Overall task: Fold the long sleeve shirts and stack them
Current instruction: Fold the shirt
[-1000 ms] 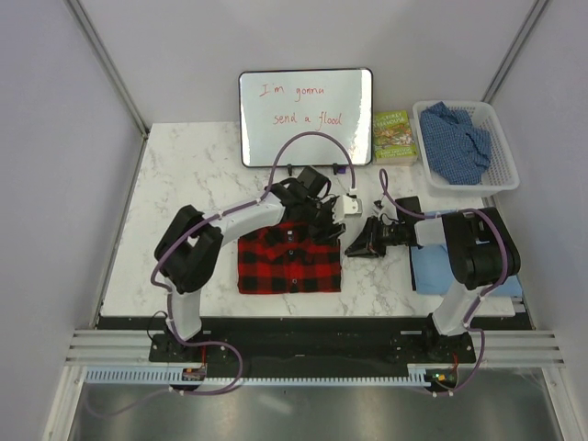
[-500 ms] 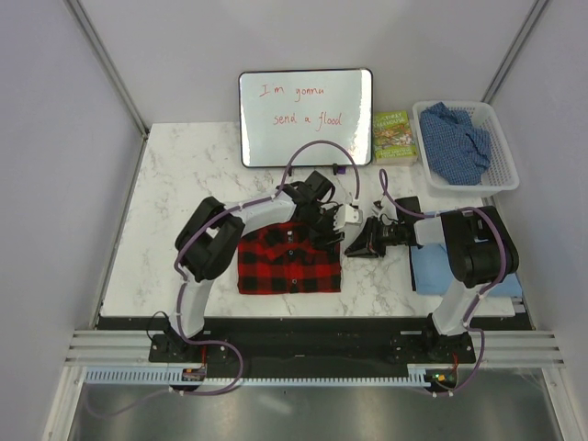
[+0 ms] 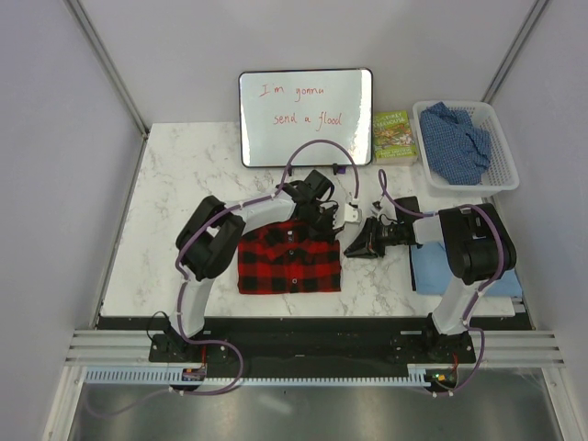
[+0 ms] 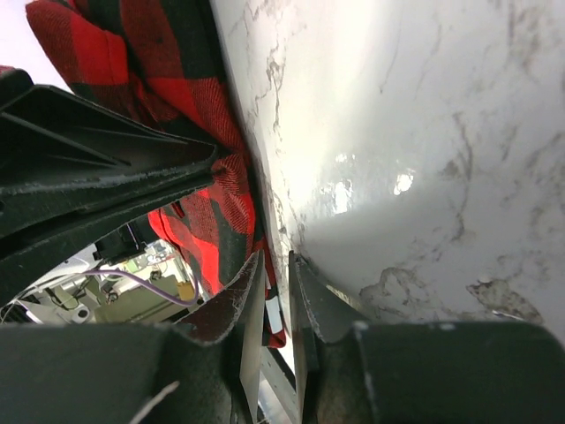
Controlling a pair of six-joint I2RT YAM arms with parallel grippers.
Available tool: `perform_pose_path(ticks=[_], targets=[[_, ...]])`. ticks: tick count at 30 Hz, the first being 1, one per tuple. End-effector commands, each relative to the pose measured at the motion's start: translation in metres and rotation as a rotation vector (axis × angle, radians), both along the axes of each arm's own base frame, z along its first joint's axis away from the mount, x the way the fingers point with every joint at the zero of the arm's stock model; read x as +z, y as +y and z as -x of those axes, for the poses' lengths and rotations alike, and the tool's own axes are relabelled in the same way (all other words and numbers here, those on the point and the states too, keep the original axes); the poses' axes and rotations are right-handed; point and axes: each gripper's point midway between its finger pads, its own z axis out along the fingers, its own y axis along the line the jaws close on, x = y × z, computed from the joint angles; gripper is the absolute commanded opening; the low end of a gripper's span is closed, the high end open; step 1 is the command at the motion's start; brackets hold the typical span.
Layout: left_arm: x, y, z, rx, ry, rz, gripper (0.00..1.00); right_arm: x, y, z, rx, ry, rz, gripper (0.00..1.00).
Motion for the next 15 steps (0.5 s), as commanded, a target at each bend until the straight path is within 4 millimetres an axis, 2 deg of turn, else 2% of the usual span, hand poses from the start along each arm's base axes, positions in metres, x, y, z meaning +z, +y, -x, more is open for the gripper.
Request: perform_pose_path(ticks=[1, 2, 7, 11, 15], targets=[[0.028, -0.004, -0.008, -0.013, -0.045, 0.063, 0.02, 0.007, 0.002, -0.013, 0.007, -0.043, -0.022, 0.24], [0.037, -0.004, -0.009, -0.013, -0.058, 0.079, 0.02, 0.008, 0.002, -0.014, 0.002, -0.043, -0.026, 0.24], [0.058, 0.008, -0.002, -0.03, -0.075, 0.123, 0.02, 0.013, 0.003, -0.022, -0.021, -0.074, -0.027, 0.24], [0.063, 0.017, 0.004, -0.043, -0.086, 0.133, 0.02, 0.015, 0.008, -0.024, -0.02, -0.07, -0.034, 0.23], [0.06, 0.02, 0.006, -0.041, -0.083, 0.128, 0.02, 0.014, 0.019, -0.012, 0.024, -0.049, -0.029, 0.23]])
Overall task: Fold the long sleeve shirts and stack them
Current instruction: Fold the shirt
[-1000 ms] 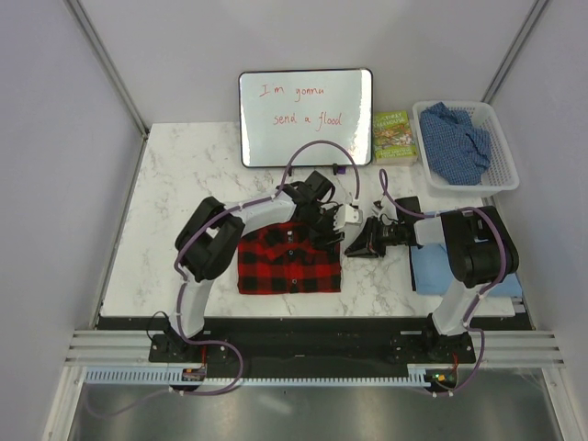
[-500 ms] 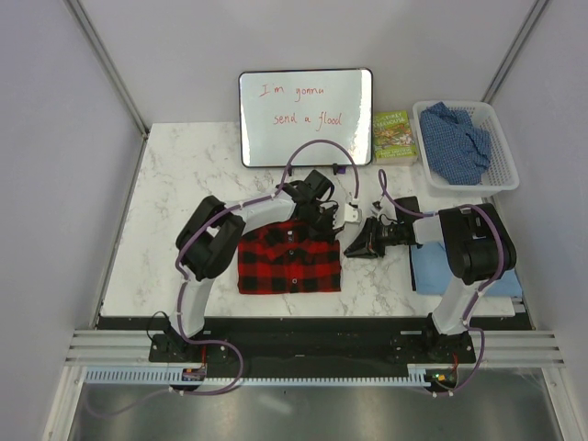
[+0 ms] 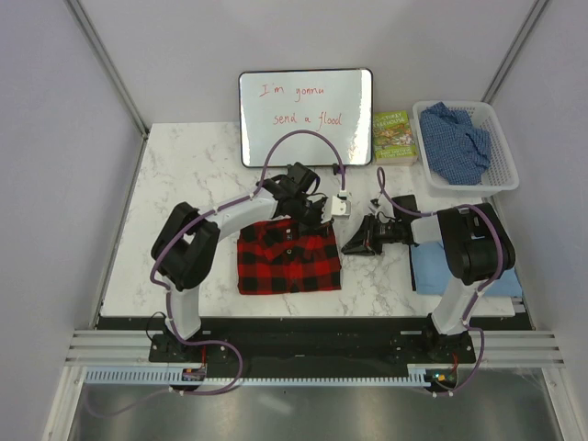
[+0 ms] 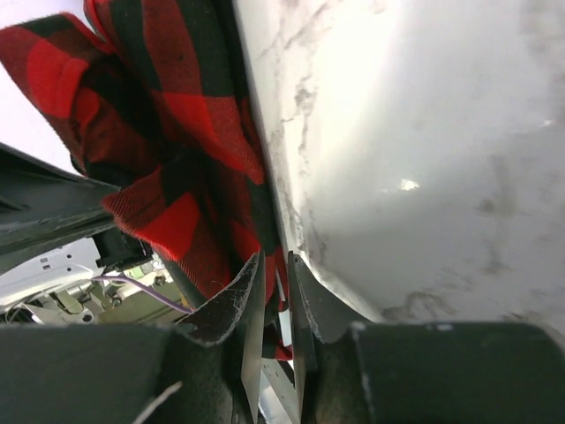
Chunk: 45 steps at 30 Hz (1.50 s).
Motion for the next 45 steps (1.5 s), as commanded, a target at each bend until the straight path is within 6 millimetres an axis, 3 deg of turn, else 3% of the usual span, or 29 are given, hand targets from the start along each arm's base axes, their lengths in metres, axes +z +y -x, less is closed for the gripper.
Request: perform_pose_path(ticks=[1, 20, 24, 26, 28, 31, 34, 36, 40, 45], targets=[[0.013, -0.001, 0.003, -0.047, -0.04, 0.046, 0.02, 0.009, 0.015, -0.001, 0.048, -0.036, -0.016, 0.23], [0.014, -0.006, -0.02, 0.008, -0.072, 0.052, 0.02, -0.003, 0.026, 0.027, 0.18, 0.069, 0.017, 0.27], [0.015, -0.007, -0.022, 0.015, -0.074, 0.052, 0.02, -0.002, 0.027, 0.027, 0.209, 0.058, 0.016, 0.13], [0.015, -0.006, -0.023, 0.022, -0.075, 0.048, 0.02, 0.005, 0.028, 0.027, 0.225, 0.051, 0.011, 0.01], [0.015, -0.004, -0.027, 0.032, -0.083, 0.047, 0.02, 0.012, 0.03, 0.026, 0.246, 0.023, 0.012, 0.0], [0.016, -0.004, -0.03, 0.046, -0.085, 0.046, 0.02, 0.037, 0.036, 0.016, 0.283, -0.07, 0.007, 0.0], [0.017, -0.003, -0.032, 0.06, -0.088, 0.048, 0.02, 0.048, 0.036, 0.023, 0.327, -0.069, 0.012, 0.0], [0.018, -0.003, -0.033, 0.065, -0.09, 0.047, 0.02, 0.044, 0.035, 0.039, 0.362, -0.027, 0.025, 0.0], [0.019, -0.004, -0.038, 0.081, -0.099, 0.051, 0.02, 0.014, 0.033, 0.066, 0.446, 0.037, 0.077, 0.0], [0.013, -0.004, -0.046, 0.11, -0.109, 0.041, 0.02, -0.013, 0.03, 0.062, 0.474, 0.063, 0.13, 0.0]])
